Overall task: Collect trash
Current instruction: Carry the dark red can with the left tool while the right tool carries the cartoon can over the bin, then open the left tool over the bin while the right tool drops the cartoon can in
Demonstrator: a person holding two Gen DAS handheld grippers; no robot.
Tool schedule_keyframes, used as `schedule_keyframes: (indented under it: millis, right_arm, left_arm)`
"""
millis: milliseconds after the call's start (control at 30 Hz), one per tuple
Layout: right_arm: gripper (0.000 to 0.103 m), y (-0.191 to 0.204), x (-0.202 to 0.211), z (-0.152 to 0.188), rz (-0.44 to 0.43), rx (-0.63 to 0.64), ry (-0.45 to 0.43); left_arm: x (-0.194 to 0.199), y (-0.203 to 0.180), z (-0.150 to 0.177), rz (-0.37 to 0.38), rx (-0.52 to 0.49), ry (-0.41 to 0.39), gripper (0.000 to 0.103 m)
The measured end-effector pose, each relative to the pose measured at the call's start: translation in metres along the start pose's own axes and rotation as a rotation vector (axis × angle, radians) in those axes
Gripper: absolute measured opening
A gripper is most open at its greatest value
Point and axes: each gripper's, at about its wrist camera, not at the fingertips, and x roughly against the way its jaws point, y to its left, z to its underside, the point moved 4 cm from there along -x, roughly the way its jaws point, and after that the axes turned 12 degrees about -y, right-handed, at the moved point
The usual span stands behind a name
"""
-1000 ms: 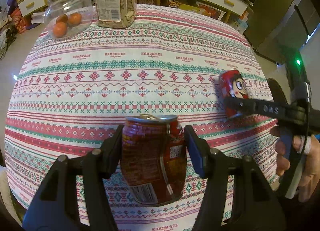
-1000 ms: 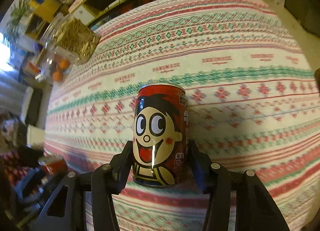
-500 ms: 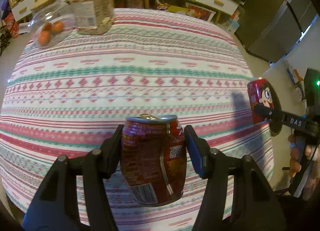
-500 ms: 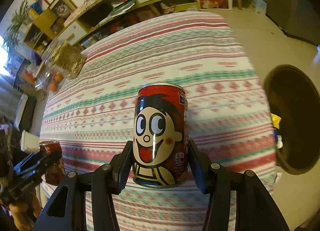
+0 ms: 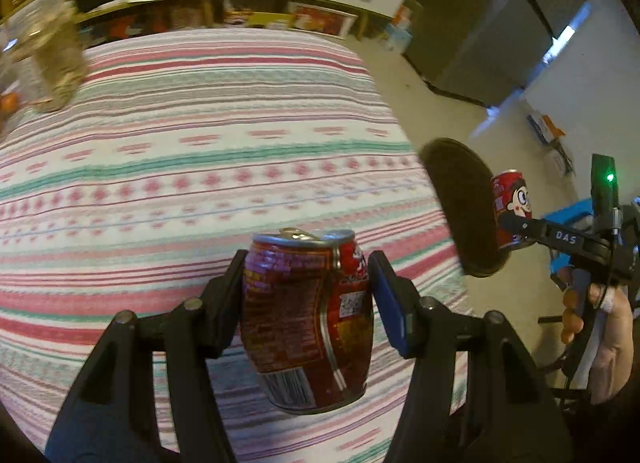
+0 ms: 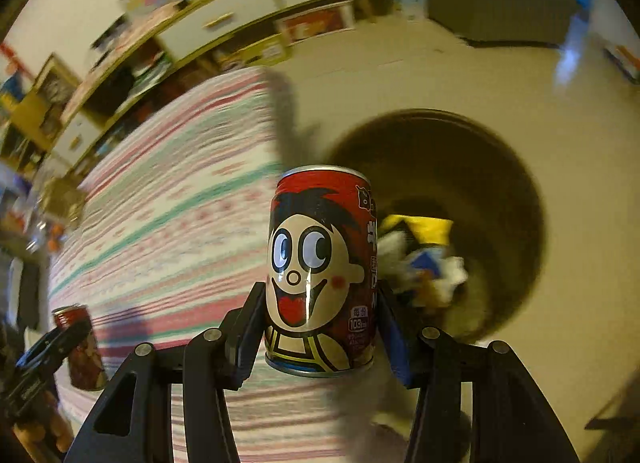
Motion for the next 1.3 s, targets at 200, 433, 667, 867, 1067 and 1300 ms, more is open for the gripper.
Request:
schedule_keyframes:
  millis: [200, 433, 667, 867, 1067, 1300]
  right_arm:
    - [0.054, -0.073, 0.001, -0.002, 0.056, -0.07, 0.003]
    - [0.054, -0.107, 0.005, 0.004, 0.049, -0.081, 0.001]
    - [0.054, -0.129, 0.008, 0.006, 0.053, -0.11, -0.009]
    - [0.054, -0.134, 0.006, 0.002, 0.064, -0.125, -0.02]
    - [0.054, -0.125, 0.003, 0.0, 0.068, -0.118, -0.025]
    - [0.054, -0.106, -0.016, 0.001, 0.085, -0.079, 0.007]
  left_arm:
    - [-0.037, -0.058, -0.008, 0.067, -0.04, 0.029, 0.061]
    - [-0.106, -0.136, -0.009, 0.134, -0.048, 0.109, 0.061]
    - [-0.146, -0.184, -0.002, 0.152, -0.076, 0.141, 0.061]
    - [-0.144, -0.188, -0.001, 0.128, -0.118, 0.167, 0.08]
    - [-0.107, -0.169, -0.016, 0.133, -0.138, 0.118, 0.081]
    - [-0.056, -0.13, -0.017, 0.113, -0.195, 0.057, 0.082]
